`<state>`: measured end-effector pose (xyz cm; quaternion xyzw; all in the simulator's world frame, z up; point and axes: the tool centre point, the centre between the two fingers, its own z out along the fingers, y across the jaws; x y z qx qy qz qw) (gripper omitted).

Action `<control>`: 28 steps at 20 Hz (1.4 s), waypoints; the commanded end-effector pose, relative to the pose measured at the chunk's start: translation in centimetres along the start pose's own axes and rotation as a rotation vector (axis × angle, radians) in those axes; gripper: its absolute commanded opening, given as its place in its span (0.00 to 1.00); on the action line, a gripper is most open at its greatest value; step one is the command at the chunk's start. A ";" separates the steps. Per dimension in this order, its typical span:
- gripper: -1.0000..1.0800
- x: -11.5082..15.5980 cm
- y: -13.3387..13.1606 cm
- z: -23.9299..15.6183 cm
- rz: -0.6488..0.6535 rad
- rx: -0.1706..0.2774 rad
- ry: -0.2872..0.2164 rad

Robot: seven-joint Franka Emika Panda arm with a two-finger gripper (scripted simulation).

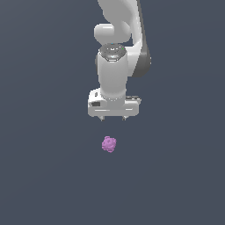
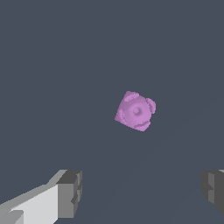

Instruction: Pick up the object and move it to a goal position.

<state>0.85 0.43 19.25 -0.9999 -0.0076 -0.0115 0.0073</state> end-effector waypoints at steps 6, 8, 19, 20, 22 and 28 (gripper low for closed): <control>0.96 0.3 -2.0 -0.3 -0.019 0.009 0.013; 0.96 0.5 -3.4 -0.6 -0.035 0.016 0.021; 0.96 0.9 -3.6 -0.1 -0.011 0.019 0.022; 0.96 1.1 -3.5 0.2 0.001 0.019 0.020; 0.96 1.4 -3.1 0.9 0.031 0.018 0.017; 0.96 2.8 -1.3 3.9 0.161 0.012 0.003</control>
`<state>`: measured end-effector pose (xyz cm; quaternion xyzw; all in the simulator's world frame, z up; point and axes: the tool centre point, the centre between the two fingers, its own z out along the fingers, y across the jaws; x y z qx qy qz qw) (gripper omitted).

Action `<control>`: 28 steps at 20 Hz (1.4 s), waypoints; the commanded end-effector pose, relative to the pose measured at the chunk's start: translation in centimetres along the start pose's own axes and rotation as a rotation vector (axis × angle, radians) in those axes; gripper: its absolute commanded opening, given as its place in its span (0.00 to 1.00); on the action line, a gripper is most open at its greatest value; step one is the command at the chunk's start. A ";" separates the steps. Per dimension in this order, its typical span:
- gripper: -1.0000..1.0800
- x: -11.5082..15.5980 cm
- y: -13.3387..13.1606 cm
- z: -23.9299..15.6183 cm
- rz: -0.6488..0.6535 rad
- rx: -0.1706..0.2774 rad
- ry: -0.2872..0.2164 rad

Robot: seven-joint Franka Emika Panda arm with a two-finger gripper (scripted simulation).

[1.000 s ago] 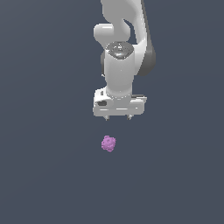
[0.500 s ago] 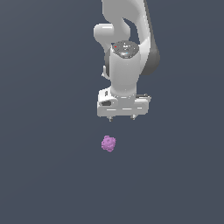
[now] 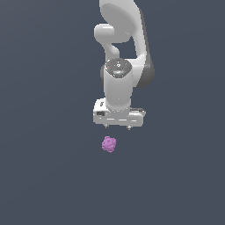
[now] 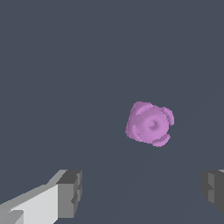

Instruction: Pick up the object and move it to a goal position.

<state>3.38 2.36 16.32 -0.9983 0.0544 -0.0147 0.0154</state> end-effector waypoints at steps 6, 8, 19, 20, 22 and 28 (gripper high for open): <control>0.96 2.0 2.5 4.6 0.182 -0.019 -0.016; 0.96 2.3 3.0 5.5 0.216 -0.025 -0.019; 0.96 2.8 4.0 7.3 0.280 -0.036 -0.024; 0.96 2.8 4.0 7.4 0.280 -0.036 -0.024; 0.96 2.8 4.0 7.8 0.281 -0.036 -0.024; 0.96 2.6 4.1 10.8 0.284 -0.036 -0.023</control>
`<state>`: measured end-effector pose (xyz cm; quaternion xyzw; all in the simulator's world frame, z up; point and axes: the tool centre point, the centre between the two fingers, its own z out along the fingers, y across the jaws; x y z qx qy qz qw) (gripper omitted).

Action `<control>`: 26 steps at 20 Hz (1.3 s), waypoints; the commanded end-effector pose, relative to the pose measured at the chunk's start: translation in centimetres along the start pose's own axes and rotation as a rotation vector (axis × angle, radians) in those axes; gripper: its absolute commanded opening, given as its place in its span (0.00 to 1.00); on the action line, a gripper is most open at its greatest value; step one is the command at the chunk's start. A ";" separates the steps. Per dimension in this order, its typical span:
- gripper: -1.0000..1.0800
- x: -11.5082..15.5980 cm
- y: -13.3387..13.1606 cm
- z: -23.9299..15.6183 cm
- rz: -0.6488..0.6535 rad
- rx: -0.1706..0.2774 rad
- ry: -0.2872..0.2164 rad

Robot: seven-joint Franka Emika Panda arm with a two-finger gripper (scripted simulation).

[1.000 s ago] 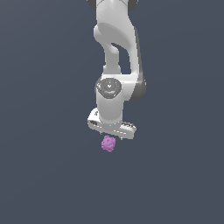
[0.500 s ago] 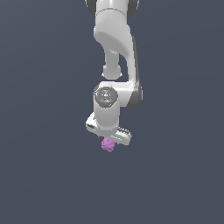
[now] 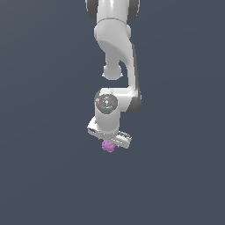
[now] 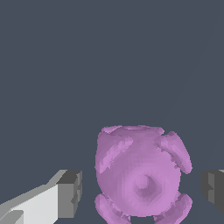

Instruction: Pick up the object and move it to a goal position.

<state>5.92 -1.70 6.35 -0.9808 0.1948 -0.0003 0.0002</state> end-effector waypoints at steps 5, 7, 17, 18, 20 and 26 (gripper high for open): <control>0.96 0.0 0.0 2.4 0.002 -0.001 0.000; 0.96 0.1 0.0 2.4 0.002 -0.001 0.000; 0.00 0.1 0.0 2.4 0.002 -0.001 0.000; 0.00 0.1 0.0 2.4 0.002 -0.001 0.000; 0.00 0.1 0.0 2.4 0.002 -0.001 0.000; 0.00 -0.6 -0.1 1.8 0.002 -0.001 0.000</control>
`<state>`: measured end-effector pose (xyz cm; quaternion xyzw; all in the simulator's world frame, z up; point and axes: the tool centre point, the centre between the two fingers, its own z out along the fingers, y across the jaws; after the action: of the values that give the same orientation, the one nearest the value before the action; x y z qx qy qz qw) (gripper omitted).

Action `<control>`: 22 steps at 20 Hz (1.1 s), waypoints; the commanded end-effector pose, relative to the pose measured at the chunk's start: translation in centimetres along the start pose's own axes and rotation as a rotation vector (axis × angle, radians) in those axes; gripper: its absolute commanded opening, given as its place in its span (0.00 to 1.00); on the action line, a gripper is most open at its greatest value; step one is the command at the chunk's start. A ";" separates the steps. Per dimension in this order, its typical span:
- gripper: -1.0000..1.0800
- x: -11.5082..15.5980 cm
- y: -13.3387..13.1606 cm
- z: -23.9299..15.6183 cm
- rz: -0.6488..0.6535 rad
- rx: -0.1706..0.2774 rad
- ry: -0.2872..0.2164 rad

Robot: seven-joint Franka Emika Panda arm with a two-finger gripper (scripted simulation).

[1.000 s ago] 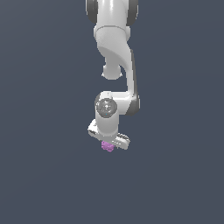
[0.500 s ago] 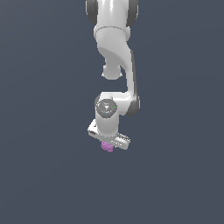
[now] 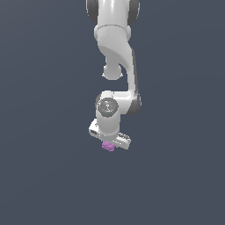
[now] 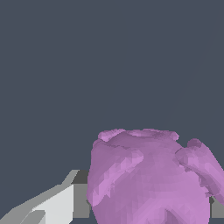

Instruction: Pick up the object and move it to a goal position.

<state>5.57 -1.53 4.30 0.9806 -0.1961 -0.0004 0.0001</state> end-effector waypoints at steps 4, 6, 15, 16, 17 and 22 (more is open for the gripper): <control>0.00 -1.2 -0.2 -1.1 0.000 0.000 0.001; 0.00 -2.0 -0.3 -1.7 0.000 0.000 0.001; 0.00 -7.0 -0.9 -6.0 -0.001 0.001 0.000; 0.00 -7.7 -1.0 -6.6 -0.001 0.001 0.000; 0.00 -8.4 -1.1 -7.2 -0.001 0.001 0.000; 0.00 -11.9 -1.5 -10.3 -0.001 0.001 0.000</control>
<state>-3.87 3.93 13.63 0.9806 -0.1958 -0.0003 -0.0001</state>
